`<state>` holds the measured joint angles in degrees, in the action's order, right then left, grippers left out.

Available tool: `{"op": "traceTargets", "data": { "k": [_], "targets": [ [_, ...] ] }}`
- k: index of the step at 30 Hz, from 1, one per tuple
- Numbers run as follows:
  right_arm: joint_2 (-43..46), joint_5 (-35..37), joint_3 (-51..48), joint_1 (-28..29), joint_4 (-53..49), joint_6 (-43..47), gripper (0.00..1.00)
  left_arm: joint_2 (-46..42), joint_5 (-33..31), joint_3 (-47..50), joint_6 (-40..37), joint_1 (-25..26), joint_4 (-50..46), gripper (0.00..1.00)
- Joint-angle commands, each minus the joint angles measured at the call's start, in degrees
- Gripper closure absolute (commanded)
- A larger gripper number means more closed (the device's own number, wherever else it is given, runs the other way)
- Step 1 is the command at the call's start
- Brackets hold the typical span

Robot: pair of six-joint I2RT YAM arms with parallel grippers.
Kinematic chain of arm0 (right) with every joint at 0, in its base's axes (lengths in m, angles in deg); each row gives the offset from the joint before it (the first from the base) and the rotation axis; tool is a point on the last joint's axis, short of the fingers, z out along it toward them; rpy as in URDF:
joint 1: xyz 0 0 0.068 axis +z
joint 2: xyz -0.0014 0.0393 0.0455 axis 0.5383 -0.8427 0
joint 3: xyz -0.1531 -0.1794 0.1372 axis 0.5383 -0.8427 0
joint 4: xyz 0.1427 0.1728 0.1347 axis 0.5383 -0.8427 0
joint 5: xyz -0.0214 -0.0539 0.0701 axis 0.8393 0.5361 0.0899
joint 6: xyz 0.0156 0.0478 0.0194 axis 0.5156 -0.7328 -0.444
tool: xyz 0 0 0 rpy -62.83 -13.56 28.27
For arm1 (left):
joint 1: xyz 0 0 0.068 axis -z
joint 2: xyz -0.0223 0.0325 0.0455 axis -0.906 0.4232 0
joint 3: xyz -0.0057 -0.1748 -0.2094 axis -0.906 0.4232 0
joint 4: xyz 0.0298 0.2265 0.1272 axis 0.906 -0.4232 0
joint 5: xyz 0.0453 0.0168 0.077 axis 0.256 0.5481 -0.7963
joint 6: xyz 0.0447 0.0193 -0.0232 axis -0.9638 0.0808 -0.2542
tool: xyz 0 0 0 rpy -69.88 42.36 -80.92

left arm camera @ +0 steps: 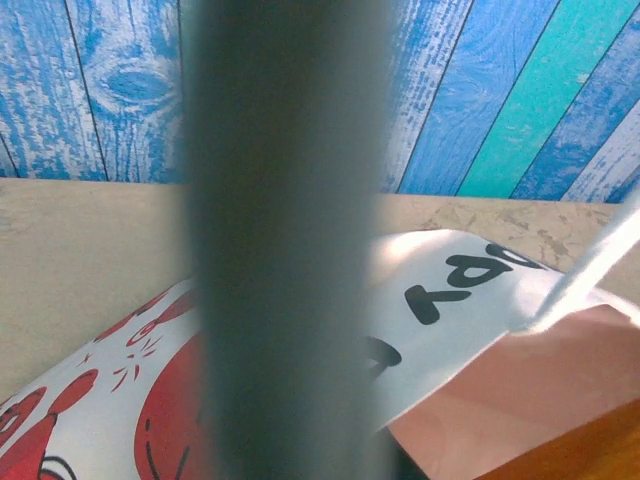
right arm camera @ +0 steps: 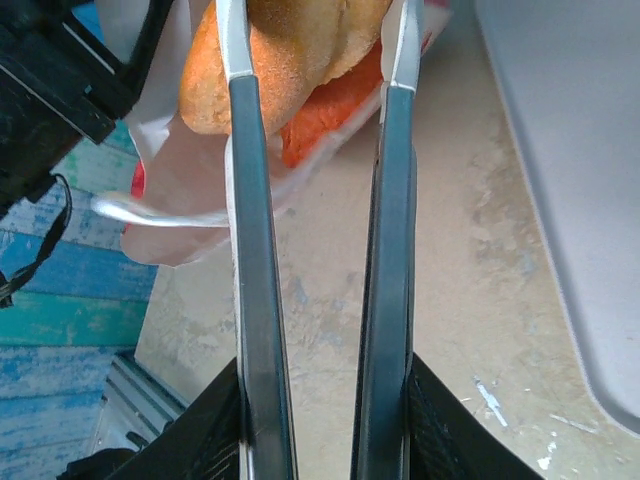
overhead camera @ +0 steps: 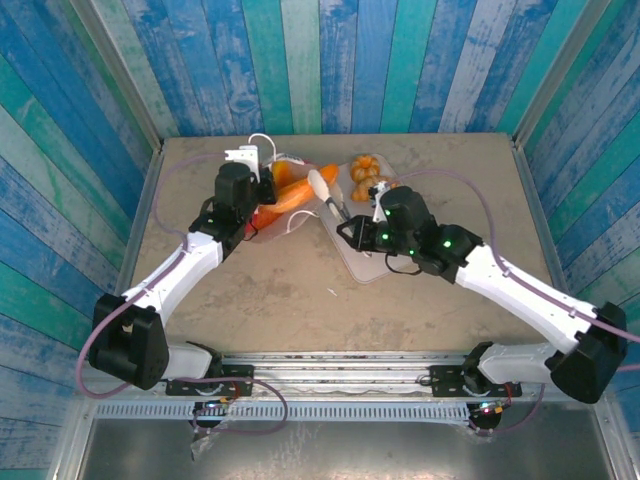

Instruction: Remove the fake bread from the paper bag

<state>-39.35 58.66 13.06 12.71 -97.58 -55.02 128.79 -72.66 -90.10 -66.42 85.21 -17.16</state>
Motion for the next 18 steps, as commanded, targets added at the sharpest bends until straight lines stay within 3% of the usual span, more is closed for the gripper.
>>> {"op": "traceTargets", "data": {
  "k": [1,9,18],
  "targets": [
    [3.68,5.32,1.70,-0.19,-0.45,1.65,0.75,-1.01,-3.37,0.57,-0.18,-0.29,0.11,0.92],
    [4.10,4.91,0.74,-0.22,0.56,1.56,0.75,-0.98,-3.03,0.72,-0.26,-0.30,-0.14,0.92],
    [8.29,7.58,4.60,-0.33,-5.42,4.36,0.75,-1.55,-4.49,1.19,-1.09,-0.27,-0.82,0.92]
  ]
}}
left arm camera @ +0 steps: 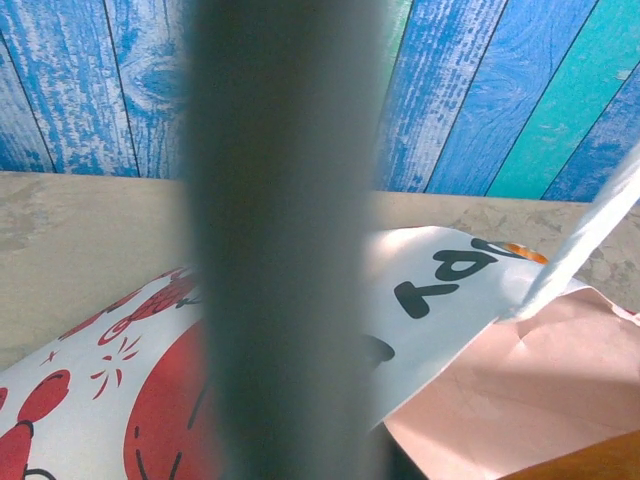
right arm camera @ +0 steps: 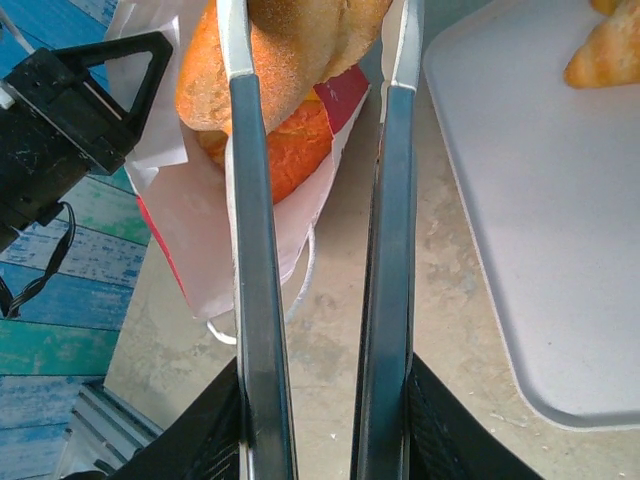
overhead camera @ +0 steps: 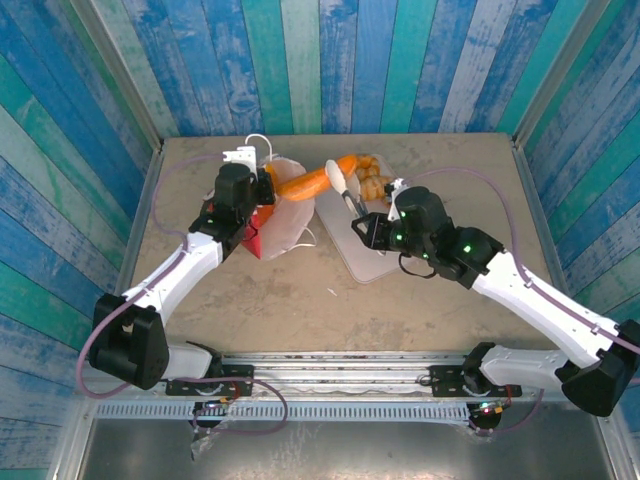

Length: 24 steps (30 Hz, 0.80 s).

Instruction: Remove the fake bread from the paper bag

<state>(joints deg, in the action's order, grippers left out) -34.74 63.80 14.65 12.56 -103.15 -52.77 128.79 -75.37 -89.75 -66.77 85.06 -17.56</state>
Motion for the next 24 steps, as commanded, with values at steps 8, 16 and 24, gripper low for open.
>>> {"op": "traceTargets", "data": {
  "k": [8,16,24],
  "targets": [
    [8.60,5.43,9.72,-0.50,-14.51,4.98,0.74,-2.21,-2.17,1.25,-0.82,-0.06,-0.85,0.93],
    [7.59,14.56,23.05,-2.26,-41.48,9.51,0.73,-3.66,0.08,1.25,-0.76,-0.14,-1.80,0.93],
    [-0.15,18.92,28.84,-3.40,-54.26,14.94,0.75,-4.02,2.30,0.40,-0.01,-0.06,-2.66,0.92]
  ]
}}
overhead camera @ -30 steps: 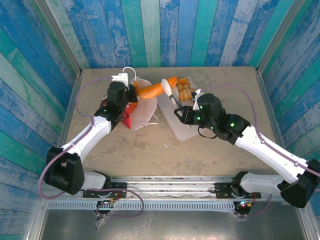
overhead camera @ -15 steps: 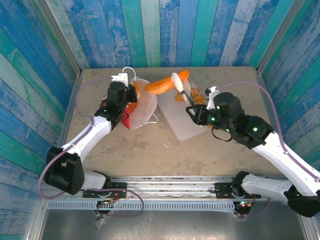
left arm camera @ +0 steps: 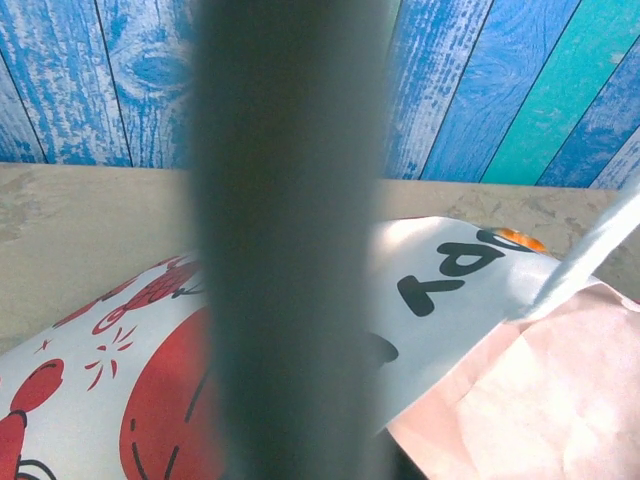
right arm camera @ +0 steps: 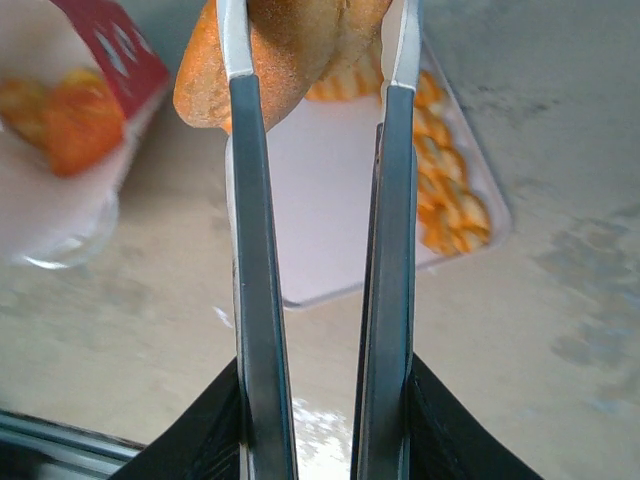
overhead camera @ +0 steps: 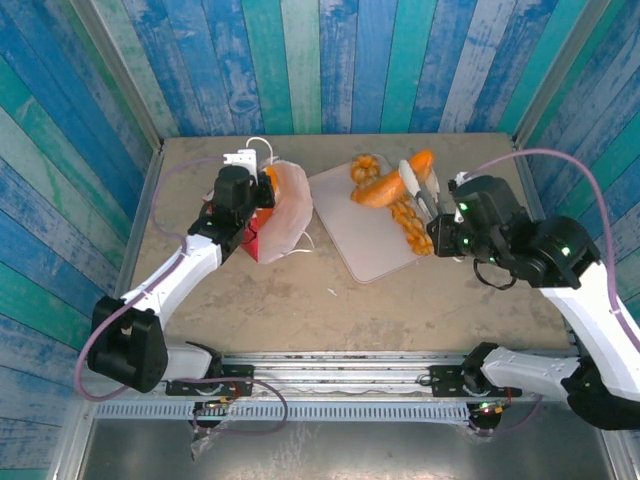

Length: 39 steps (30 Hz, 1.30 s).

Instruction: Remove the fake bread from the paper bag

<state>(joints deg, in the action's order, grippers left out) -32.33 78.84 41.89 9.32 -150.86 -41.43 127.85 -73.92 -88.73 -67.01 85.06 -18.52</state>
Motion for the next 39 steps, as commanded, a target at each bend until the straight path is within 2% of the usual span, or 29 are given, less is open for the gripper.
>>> {"op": "traceTargets", "data": {
  "k": [1,6,22,39],
  "targets": [
    [-3.54,4.62,2.00,-0.19,-7.40,4.23,0.75,-3.13,0.89,-0.60,0.25,-0.14,-1.82,0.92],
    [-9.47,9.91,5.50,-0.25,-13.22,6.32,0.75,-4.72,0.96,-0.40,0.52,-0.12,-1.84,0.92],
    [-22.31,11.56,7.12,-0.10,-16.96,10.04,0.72,-4.27,1.15,-1.50,0.36,-0.08,-1.24,0.92],
    [-26.31,12.11,5.07,-0.14,-17.13,11.95,0.67,-3.76,1.18,-1.46,0.56,-0.06,-1.13,0.92]
  ]
}}
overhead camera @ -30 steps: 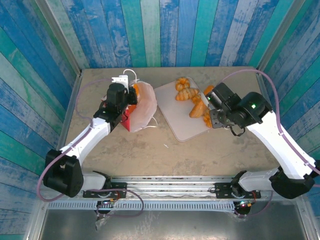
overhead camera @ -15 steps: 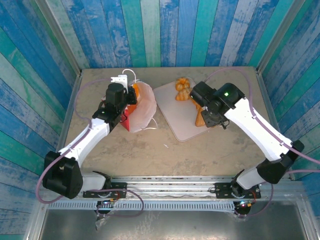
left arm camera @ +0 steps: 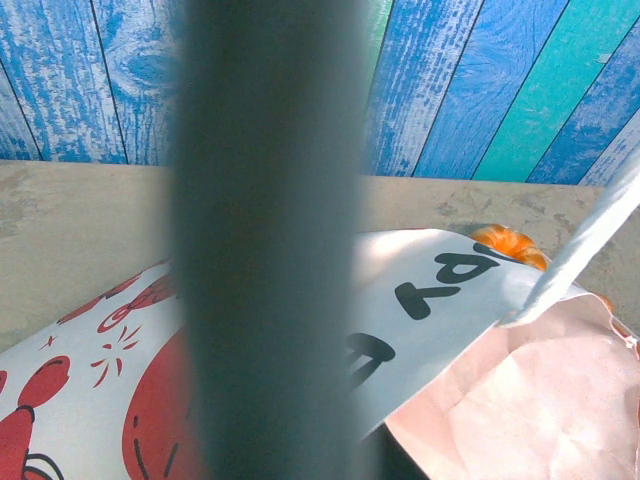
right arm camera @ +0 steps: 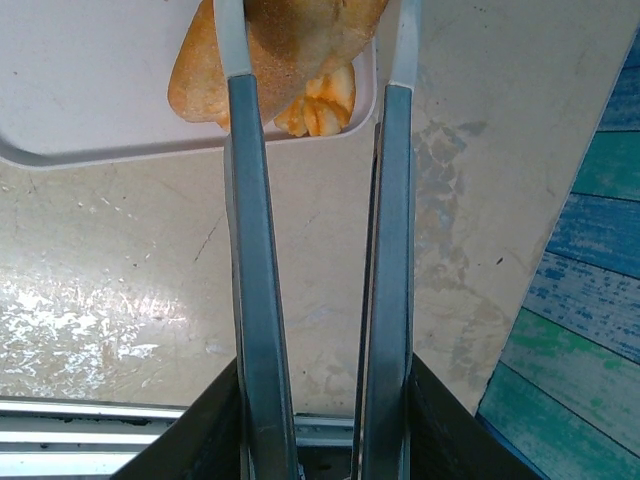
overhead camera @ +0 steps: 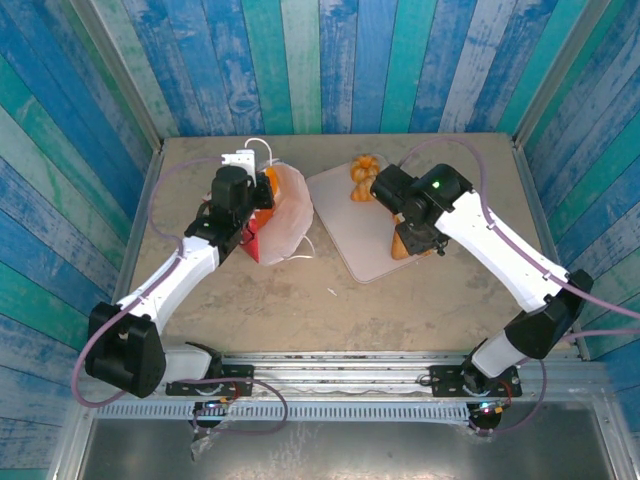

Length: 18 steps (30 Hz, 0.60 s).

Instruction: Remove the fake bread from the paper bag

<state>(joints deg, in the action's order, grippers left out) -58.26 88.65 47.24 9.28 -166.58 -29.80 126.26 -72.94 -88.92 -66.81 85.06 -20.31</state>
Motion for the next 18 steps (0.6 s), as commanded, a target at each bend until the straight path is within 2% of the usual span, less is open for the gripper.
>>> {"op": "traceTargets", "data": {
  "k": [1,7,18],
  "targets": [
    [-0.60,2.61,-0.29,-0.10,-1.60,0.26,0.67,-2.21,0.16,-1.34,0.43,-0.13,0.76,0.92],
    [-2.49,3.44,-0.01,-0.10,-1.23,0.51,0.66,-2.15,0.45,-1.43,0.58,-0.10,0.85,0.92],
    [-8.38,1.05,2.89,-0.10,5.71,3.18,0.59,-2.16,0.32,-2.03,0.39,-0.08,0.86,0.92]
  ]
}}
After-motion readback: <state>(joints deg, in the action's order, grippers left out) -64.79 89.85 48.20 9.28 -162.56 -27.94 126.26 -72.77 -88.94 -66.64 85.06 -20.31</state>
